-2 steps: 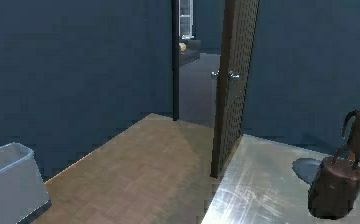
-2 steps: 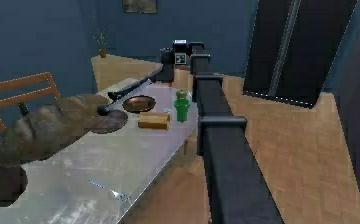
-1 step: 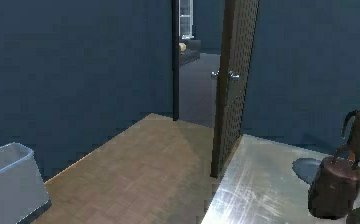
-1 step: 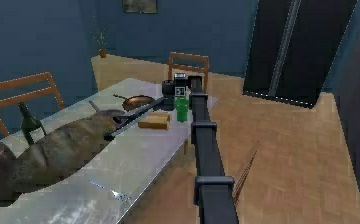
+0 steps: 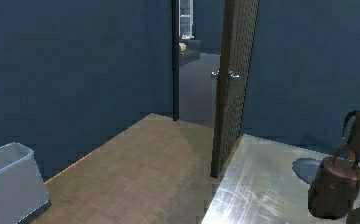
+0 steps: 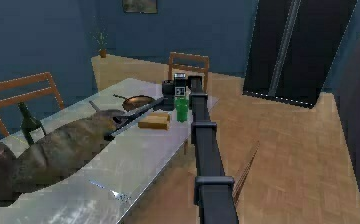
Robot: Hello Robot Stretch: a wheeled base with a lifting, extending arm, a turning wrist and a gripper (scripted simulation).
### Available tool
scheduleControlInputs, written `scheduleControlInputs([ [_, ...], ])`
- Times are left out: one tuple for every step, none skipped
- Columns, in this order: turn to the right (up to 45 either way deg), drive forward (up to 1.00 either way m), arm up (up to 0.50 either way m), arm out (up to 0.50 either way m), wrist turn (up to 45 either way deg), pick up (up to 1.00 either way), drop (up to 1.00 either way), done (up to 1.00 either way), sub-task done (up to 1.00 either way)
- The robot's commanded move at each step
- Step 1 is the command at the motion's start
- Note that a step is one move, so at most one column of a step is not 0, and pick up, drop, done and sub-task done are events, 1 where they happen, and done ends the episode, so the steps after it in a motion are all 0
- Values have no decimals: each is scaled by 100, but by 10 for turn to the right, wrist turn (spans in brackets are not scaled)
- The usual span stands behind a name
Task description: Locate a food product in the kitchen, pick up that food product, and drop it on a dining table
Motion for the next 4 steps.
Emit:
scheduleControlInputs([
  [0, 0, 0, 0, 0, 0, 100, 0, 0],
  [0, 0, 10, 0, 0, 0, 0, 0, 0],
  [0, 0, 0, -8, 0, 0, 0, 0, 0],
  [0, 0, 0, 0, 0, 0, 0, 100, 0],
])
